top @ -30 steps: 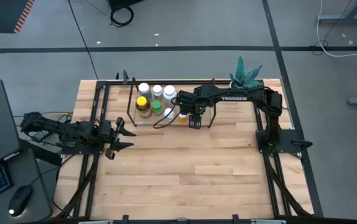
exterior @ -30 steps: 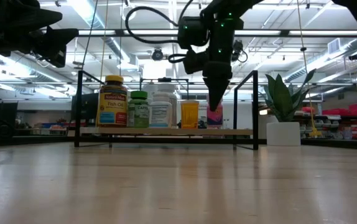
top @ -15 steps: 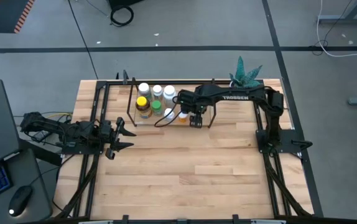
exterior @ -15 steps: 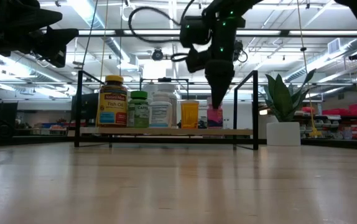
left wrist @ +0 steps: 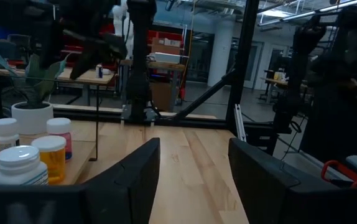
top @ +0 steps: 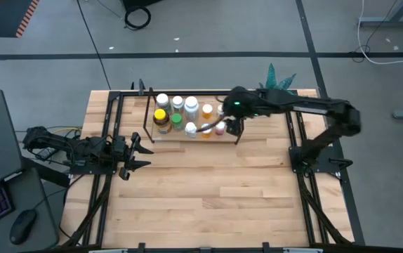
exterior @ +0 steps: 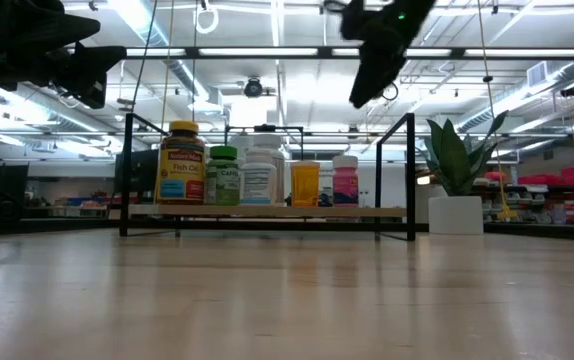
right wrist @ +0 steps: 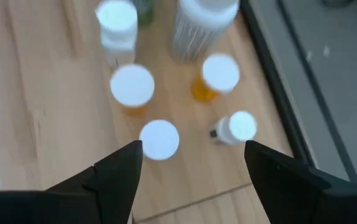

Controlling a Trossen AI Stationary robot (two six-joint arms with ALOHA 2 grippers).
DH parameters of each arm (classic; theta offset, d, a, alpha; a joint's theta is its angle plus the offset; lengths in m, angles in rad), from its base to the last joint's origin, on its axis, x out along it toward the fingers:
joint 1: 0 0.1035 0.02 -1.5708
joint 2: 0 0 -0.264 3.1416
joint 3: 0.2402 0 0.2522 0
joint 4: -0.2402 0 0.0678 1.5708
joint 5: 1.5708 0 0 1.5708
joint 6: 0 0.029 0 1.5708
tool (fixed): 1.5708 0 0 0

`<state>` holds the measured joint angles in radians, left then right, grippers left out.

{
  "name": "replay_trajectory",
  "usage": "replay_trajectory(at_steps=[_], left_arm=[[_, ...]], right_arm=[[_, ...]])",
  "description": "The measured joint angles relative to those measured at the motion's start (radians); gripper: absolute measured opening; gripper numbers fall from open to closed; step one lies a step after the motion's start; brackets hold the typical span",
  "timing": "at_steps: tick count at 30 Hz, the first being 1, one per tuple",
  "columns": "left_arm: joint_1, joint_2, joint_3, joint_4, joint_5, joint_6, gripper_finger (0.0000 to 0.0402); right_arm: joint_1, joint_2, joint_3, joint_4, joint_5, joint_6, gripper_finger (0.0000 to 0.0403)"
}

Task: Pick and place medicine bottles onto shelf by color
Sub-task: Return to Home Position

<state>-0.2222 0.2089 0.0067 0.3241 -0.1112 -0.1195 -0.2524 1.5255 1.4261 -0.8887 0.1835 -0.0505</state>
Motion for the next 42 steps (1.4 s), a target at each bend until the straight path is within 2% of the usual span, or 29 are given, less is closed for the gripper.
replay_trajectory(at_steps=[5, 9, 14, 24, 29, 34, 42], left_arm=[[0.000, 0.000, 0.000, 0.000, 0.000, 0.000, 0.0196], [0.000, 0.000, 0.000, 0.000, 0.000, 0.000, 0.0193], [0.000, 0.000, 0.000, 0.000, 0.000, 0.000, 0.0197], [0.000, 0.000, 0.000, 0.000, 0.000, 0.000, 0.0193], [0.000, 0.000, 0.000, 0.000, 0.000, 0.000, 0.0198], [0.000, 0.000, 0.000, 0.000, 0.000, 0.000, 0.0197], [0.000, 0.000, 0.000, 0.000, 0.000, 0.000, 0.0196]], right_arm=[[0.011, -0.238, -0.258, 0.259, -0.015, -0.007, 0.0290], [0.022, -0.441, -0.487, 0.547, -0.041, -0.017, 0.0290], [0.023, -0.653, -0.757, 0.844, -0.136, 0.014, 0.0290], [0.030, -0.968, -1.122, 1.076, -0.175, 0.147, 0.0274], [0.030, -1.066, -1.280, 1.234, -0.235, 0.224, 0.0262], [0.029, -1.111, -1.420, 1.386, -0.226, 0.276, 0.0252], [0.028, -1.114, -1.420, 1.334, -0.179, 0.286, 0.0243]])
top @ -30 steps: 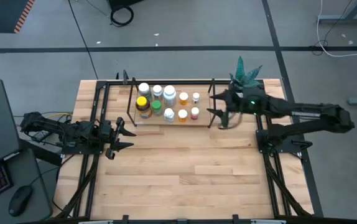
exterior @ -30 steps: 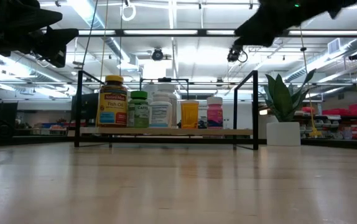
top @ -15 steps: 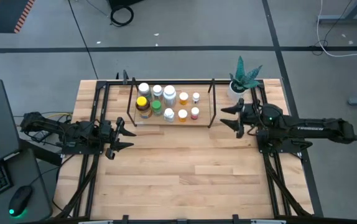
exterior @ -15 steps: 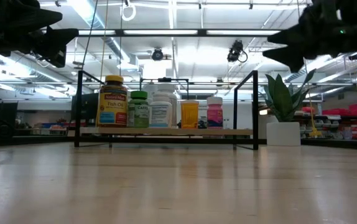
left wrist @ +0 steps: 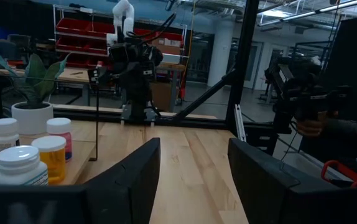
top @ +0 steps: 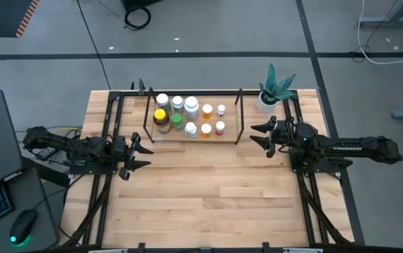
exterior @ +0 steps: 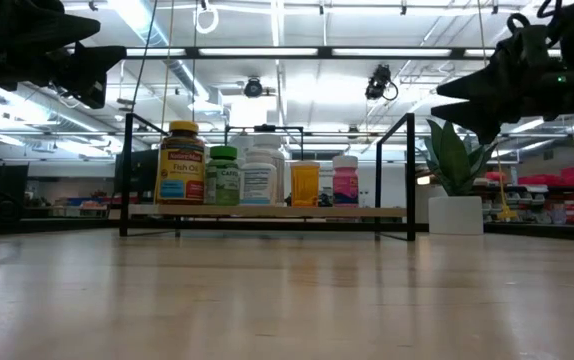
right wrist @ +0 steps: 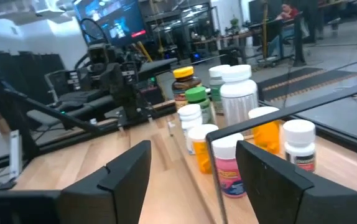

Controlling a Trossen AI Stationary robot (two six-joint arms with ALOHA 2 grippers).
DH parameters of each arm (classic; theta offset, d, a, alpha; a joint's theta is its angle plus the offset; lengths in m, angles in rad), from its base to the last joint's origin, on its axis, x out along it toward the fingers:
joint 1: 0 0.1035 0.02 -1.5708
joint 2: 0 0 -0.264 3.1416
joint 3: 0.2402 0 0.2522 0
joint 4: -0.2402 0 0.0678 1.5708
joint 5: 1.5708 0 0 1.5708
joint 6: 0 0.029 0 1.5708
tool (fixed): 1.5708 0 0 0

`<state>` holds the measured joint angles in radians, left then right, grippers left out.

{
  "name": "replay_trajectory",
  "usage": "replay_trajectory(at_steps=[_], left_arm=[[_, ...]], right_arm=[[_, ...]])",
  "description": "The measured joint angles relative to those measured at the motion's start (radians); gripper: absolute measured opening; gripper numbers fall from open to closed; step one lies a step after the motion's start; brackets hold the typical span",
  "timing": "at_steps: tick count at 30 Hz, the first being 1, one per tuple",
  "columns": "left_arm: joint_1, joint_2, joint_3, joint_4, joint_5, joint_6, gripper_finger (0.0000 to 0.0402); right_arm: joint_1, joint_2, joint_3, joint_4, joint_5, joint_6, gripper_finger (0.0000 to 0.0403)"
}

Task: Pick and place medicine bottles onto shelf by color
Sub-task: Return to Home Position

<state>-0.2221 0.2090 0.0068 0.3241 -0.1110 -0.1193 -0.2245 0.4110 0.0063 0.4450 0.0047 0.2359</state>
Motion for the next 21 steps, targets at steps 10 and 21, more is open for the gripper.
replay_trajectory(at_steps=[10, 21], left_arm=[[0.000, 0.000, 0.000, 0.000, 0.000, 0.000, 0.0193], [0.000, 0.000, 0.000, 0.000, 0.000, 0.000, 0.0196]], right_arm=[[0.000, 0.000, 0.000, 0.002, 0.096, 0.016, 0.0242], [0.000, 0.001, 0.000, 0.002, 0.096, 0.016, 0.0244]])
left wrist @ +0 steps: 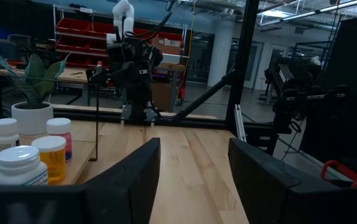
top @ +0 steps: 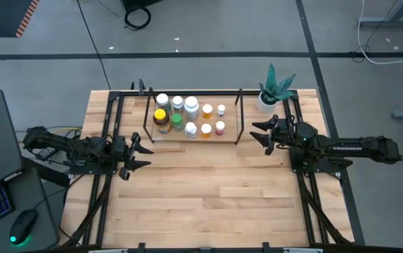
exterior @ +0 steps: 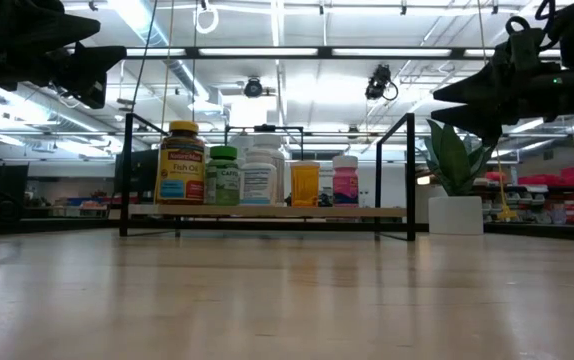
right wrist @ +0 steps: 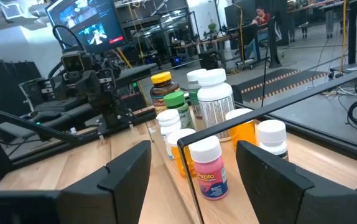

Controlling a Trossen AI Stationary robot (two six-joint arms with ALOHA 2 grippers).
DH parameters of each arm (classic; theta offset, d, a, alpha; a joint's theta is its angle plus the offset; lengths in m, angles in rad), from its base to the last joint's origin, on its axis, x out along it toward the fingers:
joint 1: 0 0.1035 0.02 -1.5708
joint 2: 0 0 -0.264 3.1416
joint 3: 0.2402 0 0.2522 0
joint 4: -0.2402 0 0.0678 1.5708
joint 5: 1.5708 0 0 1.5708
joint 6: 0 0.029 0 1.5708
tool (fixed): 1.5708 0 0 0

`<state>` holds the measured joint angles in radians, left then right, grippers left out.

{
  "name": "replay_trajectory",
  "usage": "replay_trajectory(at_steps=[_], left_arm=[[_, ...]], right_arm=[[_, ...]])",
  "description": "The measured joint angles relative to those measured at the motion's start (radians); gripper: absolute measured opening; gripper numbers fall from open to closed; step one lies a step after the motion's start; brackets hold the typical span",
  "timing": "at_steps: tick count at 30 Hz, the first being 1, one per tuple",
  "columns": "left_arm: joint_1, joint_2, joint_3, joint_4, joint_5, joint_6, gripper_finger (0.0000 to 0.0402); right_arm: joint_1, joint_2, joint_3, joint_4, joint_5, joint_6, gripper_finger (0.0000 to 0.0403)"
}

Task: Pick and place medicine bottles onto shelf by color
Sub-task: Return to Home Position

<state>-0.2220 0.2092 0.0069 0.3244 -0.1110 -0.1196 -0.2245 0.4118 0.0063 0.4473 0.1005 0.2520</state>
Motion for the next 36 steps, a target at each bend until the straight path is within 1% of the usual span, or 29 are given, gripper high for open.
replay_trajectory(at_steps=[36], left_arm=[[0.000, 0.000, 0.000, 0.000, 0.000, 0.000, 0.0194]], right_arm=[[0.000, 0.000, 0.000, 0.000, 0.000, 0.000, 0.0245]])
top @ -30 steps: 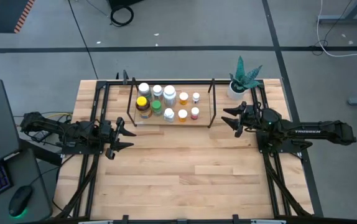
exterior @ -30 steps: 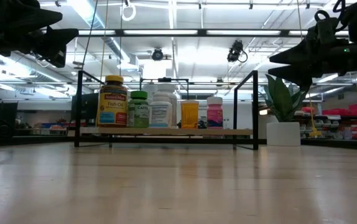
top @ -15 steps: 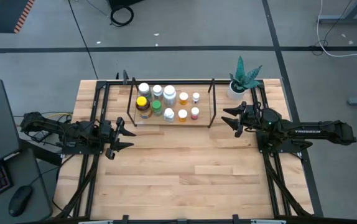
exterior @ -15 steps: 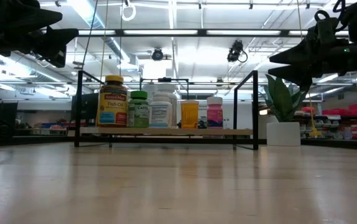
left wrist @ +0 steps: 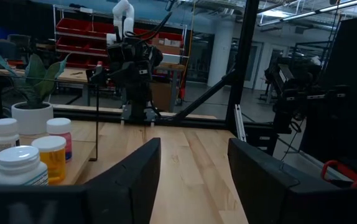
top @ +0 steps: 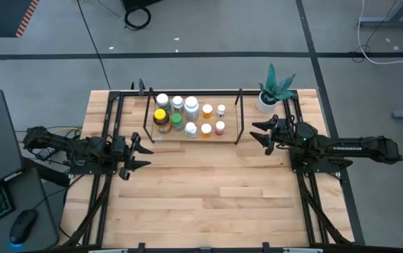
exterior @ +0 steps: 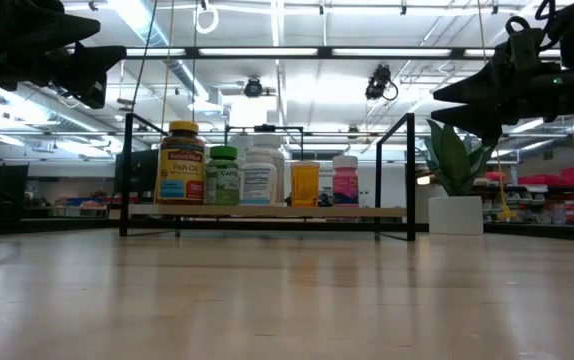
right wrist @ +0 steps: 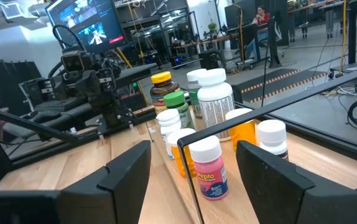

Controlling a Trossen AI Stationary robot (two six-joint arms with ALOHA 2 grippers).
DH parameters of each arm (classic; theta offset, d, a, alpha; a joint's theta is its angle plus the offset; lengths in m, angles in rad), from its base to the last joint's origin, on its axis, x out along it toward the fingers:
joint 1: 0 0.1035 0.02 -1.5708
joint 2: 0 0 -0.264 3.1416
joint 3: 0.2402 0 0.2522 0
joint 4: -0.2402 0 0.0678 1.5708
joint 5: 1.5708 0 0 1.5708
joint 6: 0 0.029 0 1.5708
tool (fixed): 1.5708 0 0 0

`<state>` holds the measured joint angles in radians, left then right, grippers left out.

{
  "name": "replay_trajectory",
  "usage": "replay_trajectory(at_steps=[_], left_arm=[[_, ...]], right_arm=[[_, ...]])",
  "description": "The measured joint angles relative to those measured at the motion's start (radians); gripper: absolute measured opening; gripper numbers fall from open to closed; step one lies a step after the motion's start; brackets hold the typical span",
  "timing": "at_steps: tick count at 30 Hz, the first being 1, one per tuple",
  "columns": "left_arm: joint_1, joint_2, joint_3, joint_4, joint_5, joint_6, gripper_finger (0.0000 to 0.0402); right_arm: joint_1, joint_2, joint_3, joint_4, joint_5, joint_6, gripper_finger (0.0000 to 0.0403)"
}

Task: Pick and place medicine bottles onto shelf by color
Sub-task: Return to Home Position

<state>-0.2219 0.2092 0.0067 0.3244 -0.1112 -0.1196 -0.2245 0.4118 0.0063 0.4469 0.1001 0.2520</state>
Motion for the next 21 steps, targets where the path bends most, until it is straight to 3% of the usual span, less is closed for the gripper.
replay_trajectory(at_steps=[21], left_arm=[[0.000, 0.000, 0.000, 0.000, 0.000, 0.000, 0.0194]], right_arm=[[0.000, 0.000, 0.000, 0.000, 0.000, 0.000, 0.0243]])
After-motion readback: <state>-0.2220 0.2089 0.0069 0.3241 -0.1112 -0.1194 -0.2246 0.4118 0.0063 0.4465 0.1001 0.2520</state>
